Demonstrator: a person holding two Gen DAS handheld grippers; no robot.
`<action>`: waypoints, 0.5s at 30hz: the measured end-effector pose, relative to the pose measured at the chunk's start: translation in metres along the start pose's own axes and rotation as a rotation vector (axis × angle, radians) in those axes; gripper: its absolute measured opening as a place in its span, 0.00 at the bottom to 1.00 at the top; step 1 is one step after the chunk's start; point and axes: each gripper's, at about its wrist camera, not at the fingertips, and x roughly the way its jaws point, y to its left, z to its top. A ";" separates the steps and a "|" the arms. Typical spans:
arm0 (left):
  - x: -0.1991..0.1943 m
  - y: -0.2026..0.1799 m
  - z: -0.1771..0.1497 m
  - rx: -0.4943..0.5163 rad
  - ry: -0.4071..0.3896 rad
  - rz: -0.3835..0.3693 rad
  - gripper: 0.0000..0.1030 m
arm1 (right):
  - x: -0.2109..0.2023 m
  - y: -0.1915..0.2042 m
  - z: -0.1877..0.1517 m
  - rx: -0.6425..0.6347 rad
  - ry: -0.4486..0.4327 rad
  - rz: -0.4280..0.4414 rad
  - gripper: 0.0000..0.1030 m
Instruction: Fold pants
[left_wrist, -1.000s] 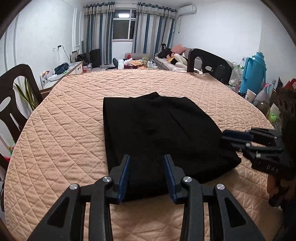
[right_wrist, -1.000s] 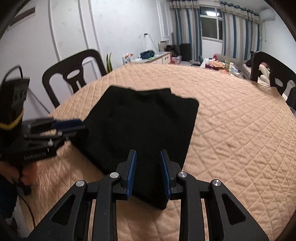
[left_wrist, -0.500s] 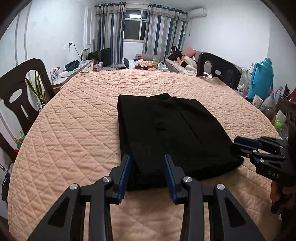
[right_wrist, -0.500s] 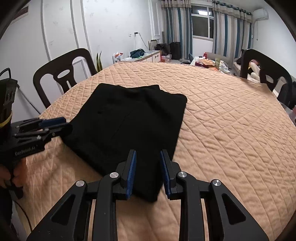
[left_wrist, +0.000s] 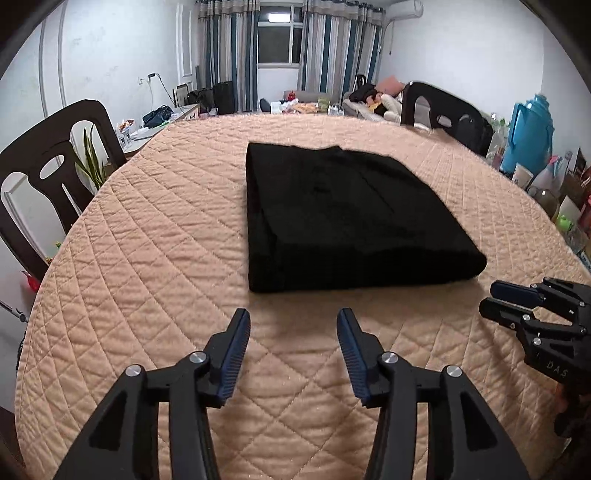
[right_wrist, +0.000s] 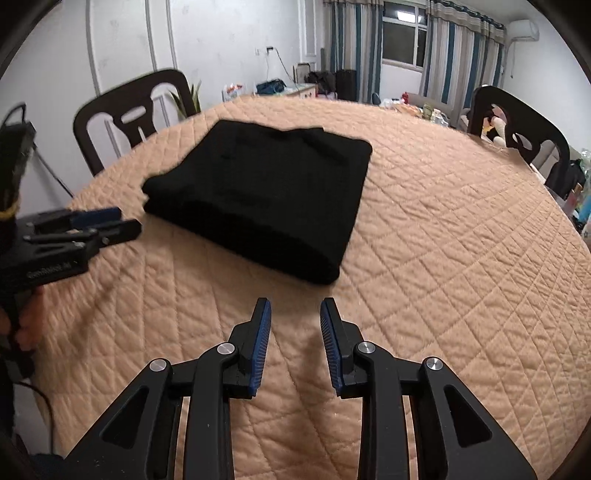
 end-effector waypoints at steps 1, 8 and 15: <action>0.002 0.000 -0.001 0.003 0.008 0.006 0.50 | 0.003 -0.001 0.000 0.003 0.011 -0.007 0.28; 0.010 0.000 -0.004 0.005 0.038 0.017 0.63 | 0.008 0.003 0.001 -0.019 0.024 -0.018 0.34; 0.013 -0.006 -0.004 0.030 0.052 0.016 0.72 | 0.008 0.005 0.000 -0.024 0.024 -0.025 0.34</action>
